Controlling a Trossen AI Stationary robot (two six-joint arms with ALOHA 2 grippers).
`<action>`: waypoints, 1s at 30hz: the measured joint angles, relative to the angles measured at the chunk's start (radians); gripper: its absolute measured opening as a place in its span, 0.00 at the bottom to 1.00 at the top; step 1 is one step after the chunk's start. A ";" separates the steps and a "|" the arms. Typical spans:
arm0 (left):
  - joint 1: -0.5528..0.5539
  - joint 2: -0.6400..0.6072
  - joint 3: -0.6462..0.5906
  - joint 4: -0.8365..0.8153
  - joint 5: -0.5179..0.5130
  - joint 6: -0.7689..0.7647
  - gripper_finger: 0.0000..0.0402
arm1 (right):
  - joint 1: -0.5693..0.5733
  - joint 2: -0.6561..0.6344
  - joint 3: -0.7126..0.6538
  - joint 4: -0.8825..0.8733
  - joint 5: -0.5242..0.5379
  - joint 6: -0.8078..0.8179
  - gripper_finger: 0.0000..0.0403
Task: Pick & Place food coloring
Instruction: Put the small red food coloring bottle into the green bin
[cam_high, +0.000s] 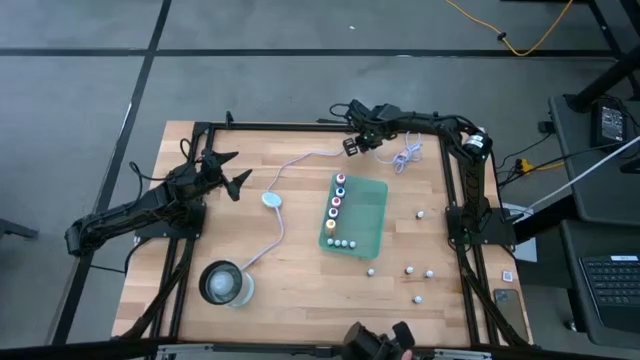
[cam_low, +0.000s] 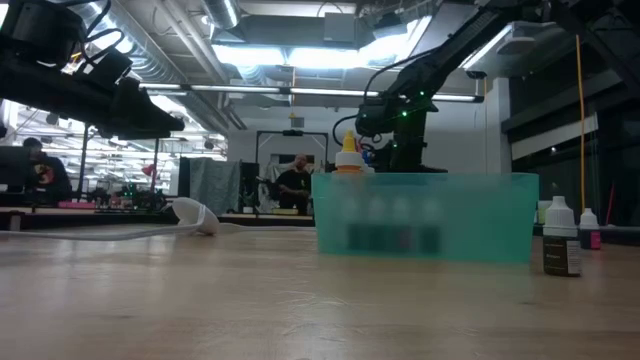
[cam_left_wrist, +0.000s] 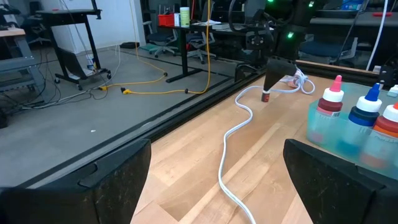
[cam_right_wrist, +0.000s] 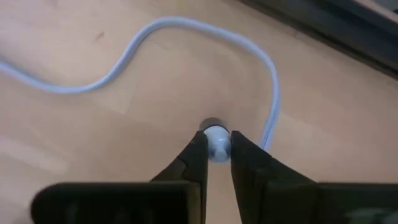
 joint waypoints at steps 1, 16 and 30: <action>0.000 0.000 0.000 0.000 0.000 0.000 0.90 | 0.006 -0.002 0.002 -0.009 0.000 -0.001 0.13; 0.000 0.000 0.000 0.000 0.000 0.000 0.90 | 0.135 -0.043 0.398 -0.433 0.114 -0.024 0.13; 0.000 0.000 0.000 0.000 0.000 0.000 0.90 | 0.315 -0.045 0.794 -0.737 0.116 0.107 0.13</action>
